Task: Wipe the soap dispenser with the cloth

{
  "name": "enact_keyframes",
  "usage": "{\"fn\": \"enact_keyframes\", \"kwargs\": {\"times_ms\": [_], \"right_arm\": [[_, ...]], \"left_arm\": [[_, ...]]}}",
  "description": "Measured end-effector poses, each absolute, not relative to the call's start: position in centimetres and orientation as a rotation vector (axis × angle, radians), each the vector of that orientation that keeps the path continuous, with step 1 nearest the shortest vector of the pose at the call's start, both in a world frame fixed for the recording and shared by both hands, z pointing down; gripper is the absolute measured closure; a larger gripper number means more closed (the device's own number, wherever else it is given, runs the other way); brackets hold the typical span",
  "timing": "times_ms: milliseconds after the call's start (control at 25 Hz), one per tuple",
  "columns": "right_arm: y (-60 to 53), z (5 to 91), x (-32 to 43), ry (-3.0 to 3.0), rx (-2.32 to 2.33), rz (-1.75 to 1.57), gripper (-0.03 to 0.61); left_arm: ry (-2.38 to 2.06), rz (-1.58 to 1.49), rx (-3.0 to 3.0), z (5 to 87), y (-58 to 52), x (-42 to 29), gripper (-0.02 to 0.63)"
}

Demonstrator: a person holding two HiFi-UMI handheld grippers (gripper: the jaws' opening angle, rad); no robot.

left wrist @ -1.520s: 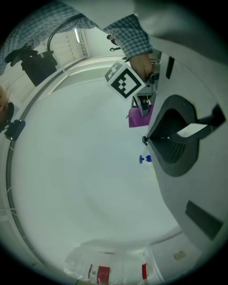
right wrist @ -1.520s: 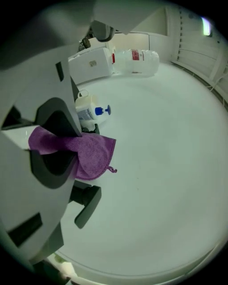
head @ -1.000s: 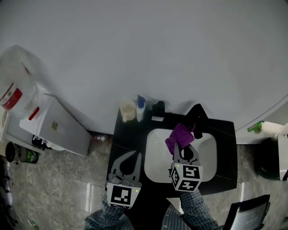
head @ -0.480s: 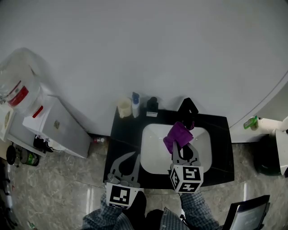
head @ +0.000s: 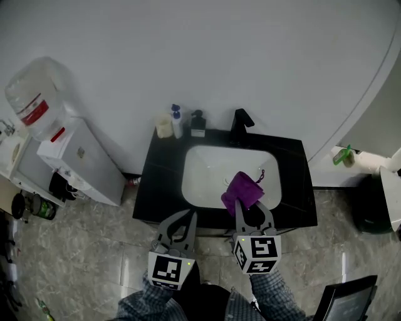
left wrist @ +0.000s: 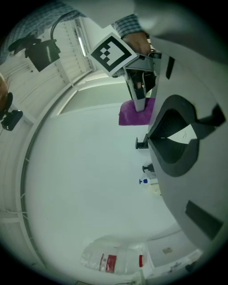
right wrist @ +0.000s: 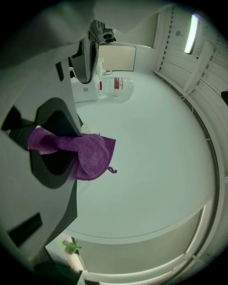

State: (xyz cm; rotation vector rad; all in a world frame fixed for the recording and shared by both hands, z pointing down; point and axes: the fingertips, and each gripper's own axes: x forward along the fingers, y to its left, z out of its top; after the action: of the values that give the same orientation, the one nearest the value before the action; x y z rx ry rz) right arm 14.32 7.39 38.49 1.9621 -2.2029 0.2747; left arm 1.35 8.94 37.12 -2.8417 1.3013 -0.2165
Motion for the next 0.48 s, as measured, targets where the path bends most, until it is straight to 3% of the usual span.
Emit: {"fn": "enact_keyframes", "kwargs": {"times_ms": [480], "right_arm": [[15.6,37.0,12.8,-2.268,1.957,0.285,0.499]], "left_arm": [[1.335,-0.283,-2.775,35.0,16.4,-0.3,0.612]]}}
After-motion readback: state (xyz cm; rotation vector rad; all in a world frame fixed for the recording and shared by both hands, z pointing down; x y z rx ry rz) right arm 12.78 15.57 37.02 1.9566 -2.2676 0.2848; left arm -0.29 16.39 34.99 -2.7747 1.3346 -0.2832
